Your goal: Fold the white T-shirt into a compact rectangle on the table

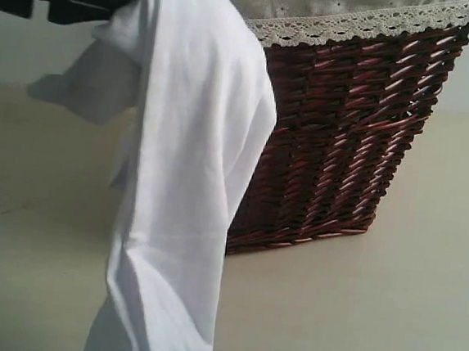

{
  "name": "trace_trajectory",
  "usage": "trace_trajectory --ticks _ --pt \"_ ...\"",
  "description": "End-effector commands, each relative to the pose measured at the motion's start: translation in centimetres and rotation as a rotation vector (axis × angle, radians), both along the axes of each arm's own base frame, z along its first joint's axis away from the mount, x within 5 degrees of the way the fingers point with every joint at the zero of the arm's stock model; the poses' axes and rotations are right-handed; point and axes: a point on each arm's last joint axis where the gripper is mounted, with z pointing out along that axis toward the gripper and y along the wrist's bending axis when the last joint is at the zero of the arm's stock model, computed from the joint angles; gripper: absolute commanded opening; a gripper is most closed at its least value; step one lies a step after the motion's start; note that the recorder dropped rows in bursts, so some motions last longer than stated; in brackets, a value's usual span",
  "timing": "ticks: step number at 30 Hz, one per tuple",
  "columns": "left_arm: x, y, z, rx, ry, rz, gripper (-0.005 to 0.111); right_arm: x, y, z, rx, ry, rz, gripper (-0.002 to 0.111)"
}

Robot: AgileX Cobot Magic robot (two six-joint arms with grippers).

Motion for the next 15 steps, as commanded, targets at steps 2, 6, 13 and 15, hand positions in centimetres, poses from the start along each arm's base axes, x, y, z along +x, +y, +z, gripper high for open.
trace_trajectory --ticks 2,6,13,15 --pt "3.1 -1.3 -2.2 -0.034 -0.038 0.026 0.0 0.0 0.0 0.0 -0.013 -0.002 -0.003 0.0" --pt "5.5 -1.9 -2.6 -0.081 -0.127 0.084 0.0 0.0 0.0 0.0 -0.013 -0.002 -0.003 0.0" --pt "9.8 -3.6 -3.4 -0.047 -0.208 0.177 0.0 0.0 0.0 0.0 -0.013 -0.002 -0.003 0.0" --pt "10.9 -3.9 -3.4 -0.045 -0.221 0.204 0.0 0.0 0.0 0.0 -0.013 -0.002 -0.003 0.0"
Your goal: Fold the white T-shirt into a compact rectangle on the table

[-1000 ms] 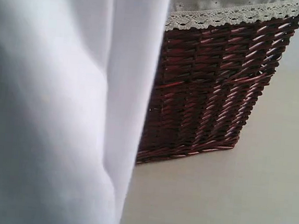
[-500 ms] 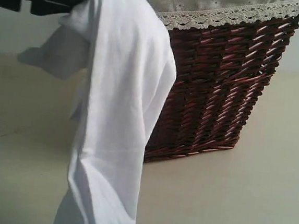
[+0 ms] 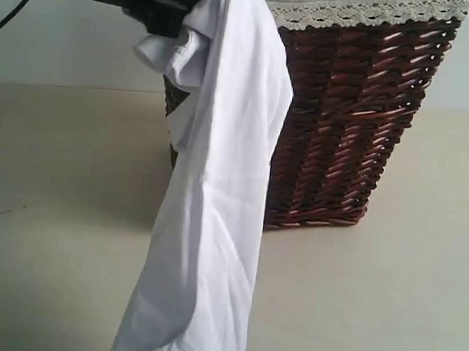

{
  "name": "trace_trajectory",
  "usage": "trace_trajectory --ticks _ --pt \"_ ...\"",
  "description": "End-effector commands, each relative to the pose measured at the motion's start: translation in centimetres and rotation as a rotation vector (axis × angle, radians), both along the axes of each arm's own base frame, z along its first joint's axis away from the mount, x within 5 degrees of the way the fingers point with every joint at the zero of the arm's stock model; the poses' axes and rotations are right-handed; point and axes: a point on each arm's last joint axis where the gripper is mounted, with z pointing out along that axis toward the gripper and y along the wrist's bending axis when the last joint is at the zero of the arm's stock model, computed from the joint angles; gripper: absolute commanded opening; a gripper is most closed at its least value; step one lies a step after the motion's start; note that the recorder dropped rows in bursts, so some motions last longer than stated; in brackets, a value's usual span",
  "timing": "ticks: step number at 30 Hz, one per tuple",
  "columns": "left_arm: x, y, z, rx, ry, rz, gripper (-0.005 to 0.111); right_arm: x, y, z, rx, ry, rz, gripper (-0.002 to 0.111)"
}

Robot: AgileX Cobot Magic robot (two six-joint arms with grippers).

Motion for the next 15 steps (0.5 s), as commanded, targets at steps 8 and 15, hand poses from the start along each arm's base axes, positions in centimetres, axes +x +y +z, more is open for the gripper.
trace_trajectory --ticks 8,15 --pt "3.6 1.5 6.5 -0.231 -0.068 0.296 0.0 0.0 0.0 0.0 -0.013 -0.008 0.001 0.0" --pt "-2.4 8.0 12.6 -0.257 -0.048 0.233 0.0 0.0 0.0 0.0 -0.013 -0.008 0.001 0.0"
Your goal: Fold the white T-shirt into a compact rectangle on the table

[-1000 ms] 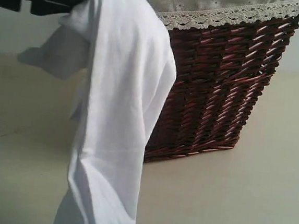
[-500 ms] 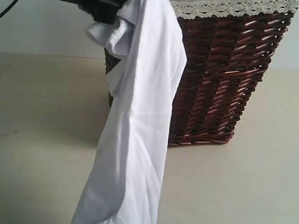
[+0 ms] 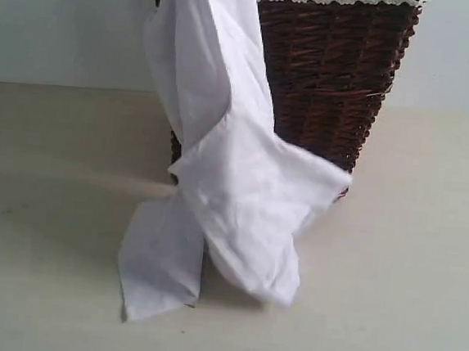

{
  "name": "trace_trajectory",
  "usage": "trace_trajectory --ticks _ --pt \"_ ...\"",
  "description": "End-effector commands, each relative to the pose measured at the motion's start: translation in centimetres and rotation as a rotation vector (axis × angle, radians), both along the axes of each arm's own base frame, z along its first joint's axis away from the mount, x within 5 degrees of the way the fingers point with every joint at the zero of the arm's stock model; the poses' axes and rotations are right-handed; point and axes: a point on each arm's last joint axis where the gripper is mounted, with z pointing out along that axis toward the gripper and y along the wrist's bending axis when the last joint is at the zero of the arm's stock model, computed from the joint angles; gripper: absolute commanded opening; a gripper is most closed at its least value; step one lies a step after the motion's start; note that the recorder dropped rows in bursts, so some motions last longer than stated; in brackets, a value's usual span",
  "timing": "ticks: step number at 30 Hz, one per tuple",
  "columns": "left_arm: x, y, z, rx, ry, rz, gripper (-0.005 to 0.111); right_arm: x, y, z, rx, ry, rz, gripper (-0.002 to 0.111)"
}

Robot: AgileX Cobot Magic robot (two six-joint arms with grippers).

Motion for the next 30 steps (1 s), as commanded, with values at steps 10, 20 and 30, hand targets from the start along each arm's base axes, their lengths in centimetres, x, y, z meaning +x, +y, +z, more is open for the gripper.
trace_trajectory --ticks 10,20,30 --pt "-9.6 2.5 3.7 0.039 0.127 -0.368 0.0 0.0 0.0 0.0 -0.013 -0.008 0.001 0.0" --pt "-11.3 1.2 6.7 -0.354 0.265 -0.478 0.0 0.0 0.0 0.0 -0.013 -0.008 0.001 0.0" --pt "-12.2 -0.6 6.5 -0.346 0.283 -0.544 0.0 0.0 0.0 0.0 -0.013 -0.008 0.001 0.0"
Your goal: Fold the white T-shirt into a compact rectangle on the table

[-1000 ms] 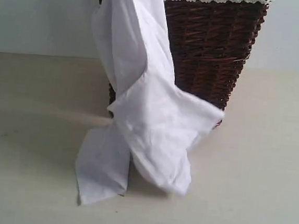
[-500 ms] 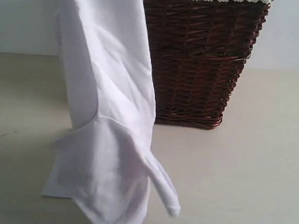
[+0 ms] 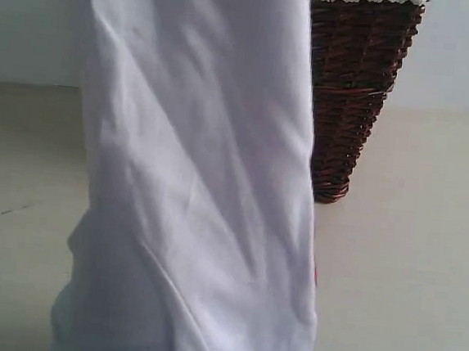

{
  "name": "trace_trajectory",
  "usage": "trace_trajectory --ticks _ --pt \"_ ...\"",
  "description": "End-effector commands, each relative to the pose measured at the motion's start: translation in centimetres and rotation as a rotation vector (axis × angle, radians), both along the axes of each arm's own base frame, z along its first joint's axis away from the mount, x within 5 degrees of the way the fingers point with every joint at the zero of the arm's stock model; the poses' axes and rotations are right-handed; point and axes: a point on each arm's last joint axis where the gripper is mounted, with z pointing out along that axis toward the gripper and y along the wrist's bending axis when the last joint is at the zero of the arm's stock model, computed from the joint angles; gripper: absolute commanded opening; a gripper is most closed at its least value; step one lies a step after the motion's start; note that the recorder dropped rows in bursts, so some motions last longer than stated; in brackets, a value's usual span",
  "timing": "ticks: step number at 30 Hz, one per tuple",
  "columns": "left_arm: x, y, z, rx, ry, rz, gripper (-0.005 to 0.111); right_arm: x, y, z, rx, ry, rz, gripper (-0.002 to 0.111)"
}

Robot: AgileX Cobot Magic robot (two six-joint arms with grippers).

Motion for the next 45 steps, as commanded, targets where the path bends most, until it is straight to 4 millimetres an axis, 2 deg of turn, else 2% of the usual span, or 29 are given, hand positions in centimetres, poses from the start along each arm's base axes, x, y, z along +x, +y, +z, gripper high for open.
trace_trajectory --ticks 1,5,11,16,22,25,31,36,42,45 --pt "-0.5 -0.6 0.4 -0.036 0.014 -0.026 0.0 0.0 0.0 0.0 -0.013 -0.008 0.001 0.0" --pt "0.0 -0.7 -0.1 0.016 -0.003 0.029 0.0 0.0 0.0 0.0 -0.013 -0.008 0.001 0.0" --pt "2.0 -0.1 -1.9 0.242 -0.057 0.263 0.0 0.0 0.0 0.0 -0.013 -0.008 0.001 0.0" --pt "2.8 0.5 -2.6 0.363 -0.107 0.37 0.0 0.0 0.0 0.0 -0.013 -0.008 0.001 0.0" --pt "3.7 2.7 -2.4 0.462 -0.175 0.603 0.0 0.0 0.0 0.0 -0.013 -0.008 0.001 0.0" --pt "3.6 4.3 -1.8 0.448 -0.179 0.683 0.0 0.0 0.0 0.0 -0.013 -0.008 0.001 0.0" --pt "3.2 8.8 -0.4 0.29 -0.036 0.846 0.0 0.0 0.0 0.0 -0.013 -0.008 0.001 0.0" --pt "2.2 11.9 0.3 0.177 0.064 0.88 0.0 0.0 0.0 0.0 -0.013 -0.008 0.001 0.0" --pt "0.6 12.9 0.9 0.074 0.135 0.785 0.0 0.0 0.0 0.0 -0.013 -0.008 0.001 0.0" --pt "0.2 12.7 0.7 0.094 0.155 0.727 0.0 0.0 0.0 0.0 -0.013 -0.008 0.001 0.0"
